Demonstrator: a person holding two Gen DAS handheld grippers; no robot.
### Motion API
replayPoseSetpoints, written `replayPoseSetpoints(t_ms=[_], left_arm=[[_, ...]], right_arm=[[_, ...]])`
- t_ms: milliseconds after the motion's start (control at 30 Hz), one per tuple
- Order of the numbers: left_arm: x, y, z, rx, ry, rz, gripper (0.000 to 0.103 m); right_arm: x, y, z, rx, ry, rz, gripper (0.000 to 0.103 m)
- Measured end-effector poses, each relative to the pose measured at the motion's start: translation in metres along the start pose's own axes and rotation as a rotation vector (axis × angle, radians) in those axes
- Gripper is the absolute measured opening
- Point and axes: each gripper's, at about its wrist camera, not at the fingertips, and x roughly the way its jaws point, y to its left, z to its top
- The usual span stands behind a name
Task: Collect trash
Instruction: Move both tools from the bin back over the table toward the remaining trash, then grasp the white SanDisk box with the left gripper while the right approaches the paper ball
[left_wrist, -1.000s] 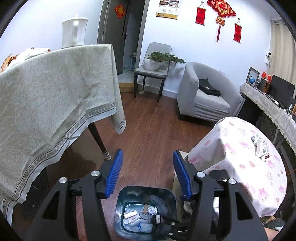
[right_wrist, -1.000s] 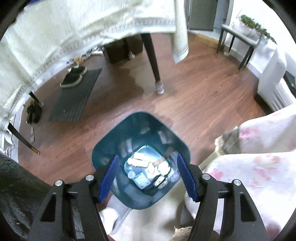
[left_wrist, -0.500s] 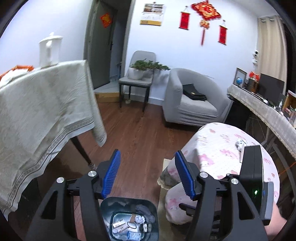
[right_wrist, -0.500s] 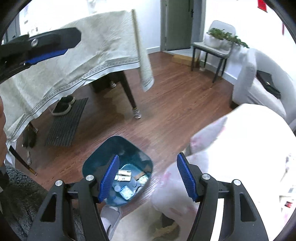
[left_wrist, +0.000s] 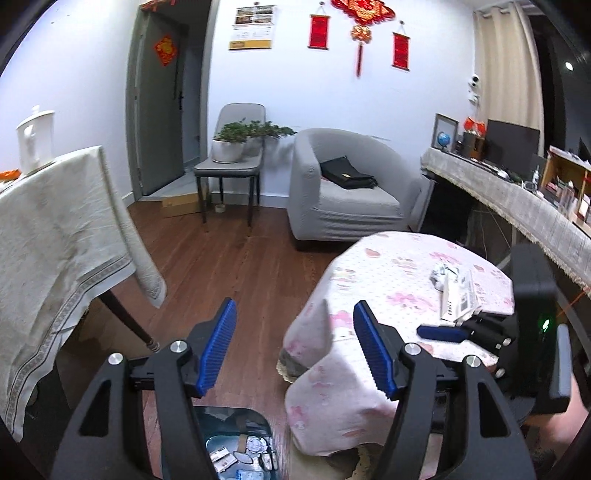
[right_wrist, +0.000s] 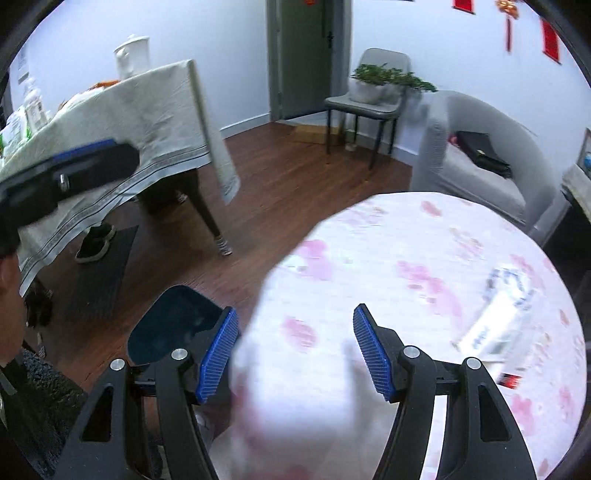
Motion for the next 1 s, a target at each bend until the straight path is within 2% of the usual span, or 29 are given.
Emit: replayPoseSetpoints(t_ms=[467,700,900,1000], left_arm=[[0.043,-0.083,-0.002,0.149,0.016,-0.109,0.069],[0.071,-0.129,-0.010,0.216,0.070,-0.179,0.068],[0.090,-0.159,-0.014,0.203,0.110,-0.273,0.066],[0.100,-0.176,-0.018,0.235,0.125,-0.282,0.063]], right_arm=[[-0.054,-0.115,-0.028,0.171,-0.065,-0.136,0.066],[-0.065,-0.162,-0.044,0.247,-0.081,-0.148,0.066],[-0.066,-0.195,-0.051,0.320,-0.095,-0.139,0.066],[-0.067,-0.210,-0.052,0.334,-0.094,-0.142,0.069]])
